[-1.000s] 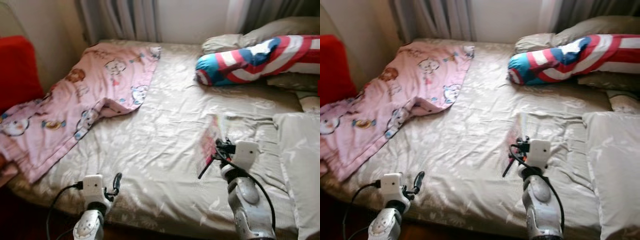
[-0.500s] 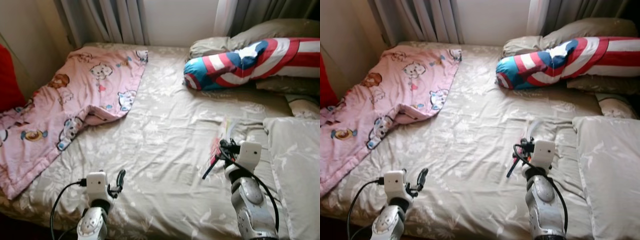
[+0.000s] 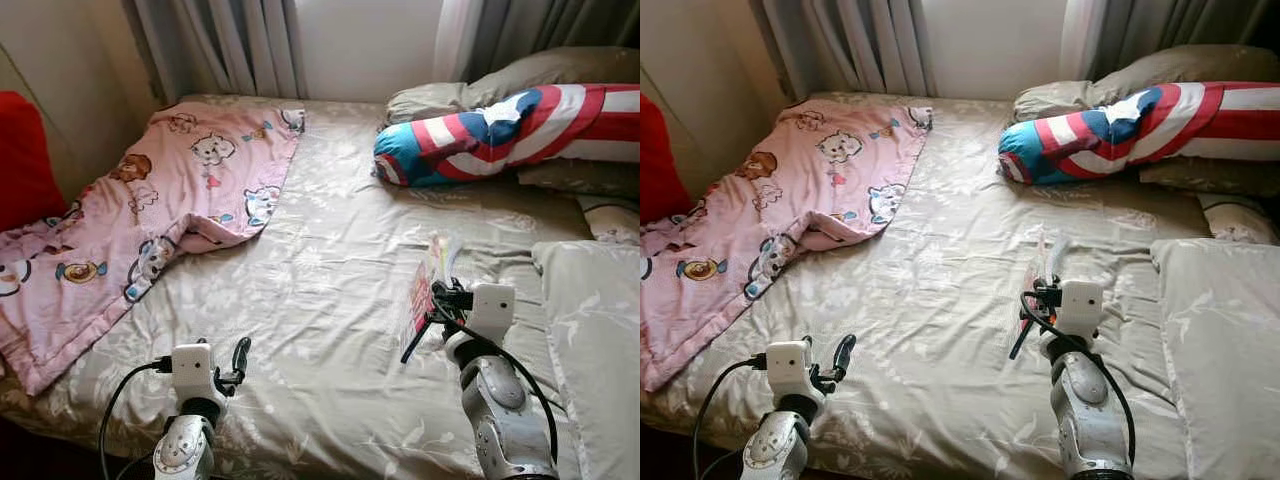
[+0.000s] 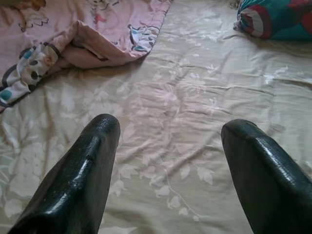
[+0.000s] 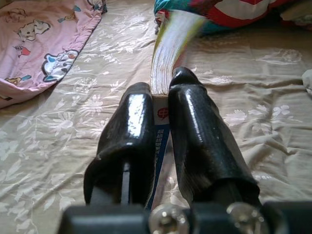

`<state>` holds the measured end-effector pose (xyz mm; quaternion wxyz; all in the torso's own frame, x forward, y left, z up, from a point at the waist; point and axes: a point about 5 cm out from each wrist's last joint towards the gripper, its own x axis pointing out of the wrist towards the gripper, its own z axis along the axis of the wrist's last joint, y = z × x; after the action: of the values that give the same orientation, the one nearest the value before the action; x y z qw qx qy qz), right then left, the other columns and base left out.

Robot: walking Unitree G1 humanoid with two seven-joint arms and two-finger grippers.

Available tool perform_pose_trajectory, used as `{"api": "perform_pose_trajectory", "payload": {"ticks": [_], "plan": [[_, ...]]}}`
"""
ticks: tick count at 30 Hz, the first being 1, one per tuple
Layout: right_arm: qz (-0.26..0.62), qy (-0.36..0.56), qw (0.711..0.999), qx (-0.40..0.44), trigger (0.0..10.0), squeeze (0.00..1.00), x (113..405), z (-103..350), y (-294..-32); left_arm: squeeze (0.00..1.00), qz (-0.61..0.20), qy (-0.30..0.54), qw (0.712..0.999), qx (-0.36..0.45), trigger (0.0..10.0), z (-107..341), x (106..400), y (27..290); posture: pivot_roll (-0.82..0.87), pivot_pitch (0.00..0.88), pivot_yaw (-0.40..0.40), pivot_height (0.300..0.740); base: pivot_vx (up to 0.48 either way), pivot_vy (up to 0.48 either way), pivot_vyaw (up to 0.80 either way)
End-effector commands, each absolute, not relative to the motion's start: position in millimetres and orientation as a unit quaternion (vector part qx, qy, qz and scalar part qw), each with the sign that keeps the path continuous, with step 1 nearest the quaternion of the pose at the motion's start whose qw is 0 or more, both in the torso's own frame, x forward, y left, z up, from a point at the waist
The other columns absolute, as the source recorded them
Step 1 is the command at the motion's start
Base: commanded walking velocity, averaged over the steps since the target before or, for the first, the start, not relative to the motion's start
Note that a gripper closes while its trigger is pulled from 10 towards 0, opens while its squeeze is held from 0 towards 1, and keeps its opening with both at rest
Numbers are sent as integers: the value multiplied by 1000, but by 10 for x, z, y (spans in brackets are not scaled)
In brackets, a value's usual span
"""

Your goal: Clean up the room

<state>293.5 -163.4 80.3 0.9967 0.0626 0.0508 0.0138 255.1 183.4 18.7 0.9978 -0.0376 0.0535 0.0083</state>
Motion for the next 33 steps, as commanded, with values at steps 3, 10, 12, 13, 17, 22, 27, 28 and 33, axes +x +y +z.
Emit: {"api": "perform_pose_trajectory", "payload": {"ticks": [3, 10, 12, 13, 17, 22, 27, 28, 33], "plan": [[28, 47, 997, 58, 10000, 0, 2932, 806, -1576, 0, 12, 58, 997, -39, 10000, 171, 2516, 1858, -47, 88, 38, 680, 0, 0, 0], [18, 45, 997, 67, 10000, 0, 2907, 783, -1600, 0, 11, 59, 998, -37, 10000, 168, 2503, 1867, -46, 85, 42, 676, 0, 0, 0], [14, 48, 997, 64, 10000, 0, 2907, 772, -1611, 0, 10, 60, 997, -36, 10000, 169, 2502, 1872, -45, 90, 41, 676, 0, 0, 0], [15, 49, 997, 63, 10000, 0, 2907, 772, -1610, 0, 10, 61, 997, -36, 10000, 170, 2502, 1874, -44, 93, 41, 676, 0, 0, 0], [15, 50, 997, 62, 10000, 0, 2908, 768, -1614, 0, 11, 61, 997, -35, 10000, 169, 2501, 1875, -44, 95, 41, 676, 0, 0, 0], [10, 66, 996, 56, 10000, 0, 2921, 733, -1620, 0, 12, 63, 997, -35, 10000, 168, 2498, 1879, -40, 105, 43, 666, 0, 0, 0], [12, 54, 997, 61, 10000, 0, 2929, 753, -1614, 0, 13, 63, 997, -34, 10000, 169, 2493, 1888, -38, 109, 45, 651, 0, 0, 0], [14, 55, 997, 60, 10000, 0, 2940, 751, -1609, 0, 14, 64, 997, -33, 10000, 169, 2492, 1891, -36, 110, 45, 651, 0, 0, 0], [20, 54, 996, 66, 10000, 0, 2981, 762, -1608, 0, 16, 64, 997, -32, 10000, 174, 2493, 1904, -33, 112, 47, 651, 0, 0, 0]]}}
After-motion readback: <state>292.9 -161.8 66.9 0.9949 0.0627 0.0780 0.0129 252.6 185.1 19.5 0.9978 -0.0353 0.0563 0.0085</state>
